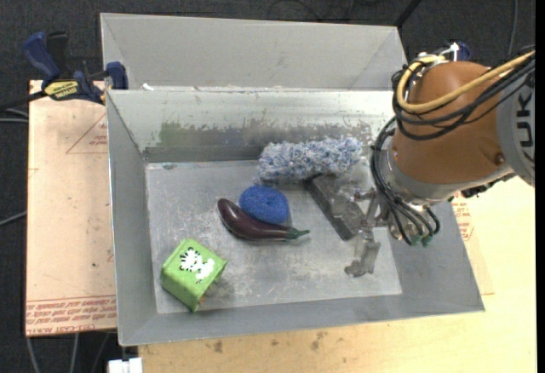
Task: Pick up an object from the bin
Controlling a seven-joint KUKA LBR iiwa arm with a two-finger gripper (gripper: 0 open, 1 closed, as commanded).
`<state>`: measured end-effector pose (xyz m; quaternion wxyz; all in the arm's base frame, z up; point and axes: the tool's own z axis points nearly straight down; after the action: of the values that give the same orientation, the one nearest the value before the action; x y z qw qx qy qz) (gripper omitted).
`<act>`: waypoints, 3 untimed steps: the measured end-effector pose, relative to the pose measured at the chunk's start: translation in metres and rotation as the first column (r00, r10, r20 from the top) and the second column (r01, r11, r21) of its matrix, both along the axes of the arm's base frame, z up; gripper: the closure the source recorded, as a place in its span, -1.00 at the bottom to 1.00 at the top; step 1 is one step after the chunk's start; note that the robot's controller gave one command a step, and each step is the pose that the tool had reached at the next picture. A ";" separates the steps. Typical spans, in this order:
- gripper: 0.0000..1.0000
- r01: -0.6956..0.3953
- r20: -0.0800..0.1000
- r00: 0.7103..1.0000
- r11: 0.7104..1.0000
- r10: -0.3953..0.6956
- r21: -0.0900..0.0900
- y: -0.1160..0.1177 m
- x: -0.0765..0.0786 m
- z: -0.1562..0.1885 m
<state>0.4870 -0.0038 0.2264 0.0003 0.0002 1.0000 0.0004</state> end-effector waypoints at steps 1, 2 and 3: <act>-1.00 -0.065 0.008 0.998 0.998 0.065 -0.001 0.003 0.025 -0.035; -1.00 -0.059 0.000 0.998 0.998 0.059 0.001 0.005 0.037 -0.071; -1.00 -0.086 0.006 0.996 0.996 0.086 -0.001 0.050 0.069 -0.117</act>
Offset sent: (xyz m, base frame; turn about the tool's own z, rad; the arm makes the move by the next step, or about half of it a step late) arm 0.0381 0.0047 -0.0746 -0.0538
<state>0.5557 0.0462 0.1092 0.0035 -0.0427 0.9991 0.0000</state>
